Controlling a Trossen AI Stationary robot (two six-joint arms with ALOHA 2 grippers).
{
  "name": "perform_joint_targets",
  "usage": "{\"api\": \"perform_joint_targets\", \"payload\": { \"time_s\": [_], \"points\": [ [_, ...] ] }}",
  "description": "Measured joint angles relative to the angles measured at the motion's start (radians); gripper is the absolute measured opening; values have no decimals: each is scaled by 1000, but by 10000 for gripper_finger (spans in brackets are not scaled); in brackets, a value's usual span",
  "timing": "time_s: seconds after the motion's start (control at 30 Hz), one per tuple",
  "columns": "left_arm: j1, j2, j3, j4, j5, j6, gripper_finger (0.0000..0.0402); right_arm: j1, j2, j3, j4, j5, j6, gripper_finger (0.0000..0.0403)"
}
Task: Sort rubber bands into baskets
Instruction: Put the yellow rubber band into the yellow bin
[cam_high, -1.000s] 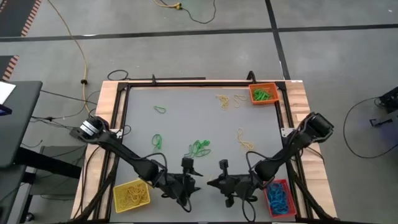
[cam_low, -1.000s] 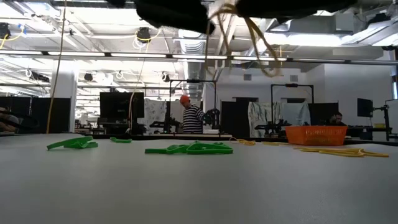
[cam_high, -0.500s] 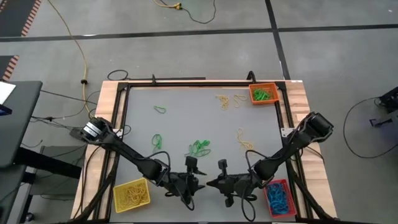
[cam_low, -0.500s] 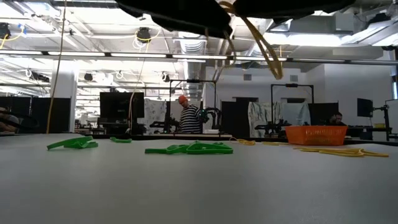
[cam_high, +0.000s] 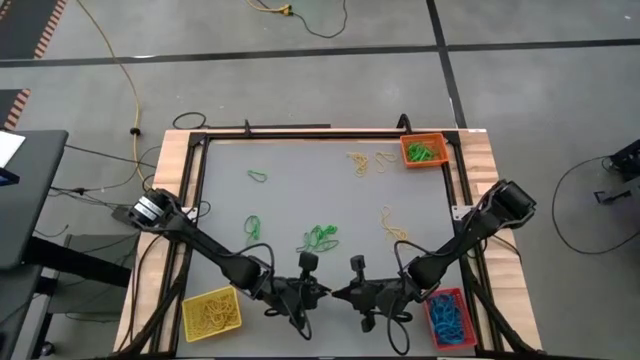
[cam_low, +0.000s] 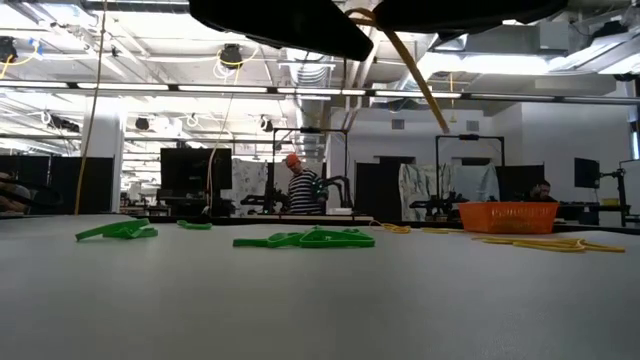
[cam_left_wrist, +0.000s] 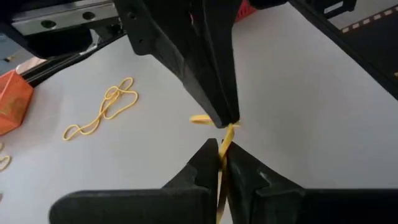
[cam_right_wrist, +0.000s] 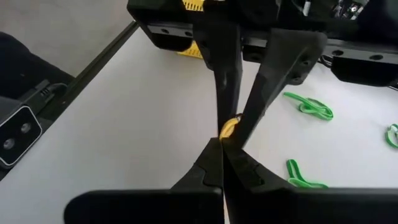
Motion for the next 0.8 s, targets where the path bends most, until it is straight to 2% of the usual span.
{"api": "perform_joint_targets", "payload": {
  "time_s": [0.1, 0.2, 0.37, 0.53, 0.63, 0.8],
  "points": [
    [-4, 0, 0, -1, -12, 6, 1, 0, 0, 0, -17, 4, 30, 40],
    [-12, 0, 0, -2, -53, 32, 1, 0, -1, 0, -60, 25, 66, 75],
    [-29, -14, 0, -45, -87, 48, 0, 0, -1, 0, -79, 75, 111, 166],
    [-58, -74, 0, -230, -140, -36, 0, 0, -1, 0, -79, 85, 117, 254],
    [-94, -135, 0, -369, -168, -123, 0, 0, -1, 0, -79, 85, 119, 276],
    [-180, -244, 0, -593, -151, -291, 0, 0, -1, 0, -79, 84, 119, 281]
  ]
}}
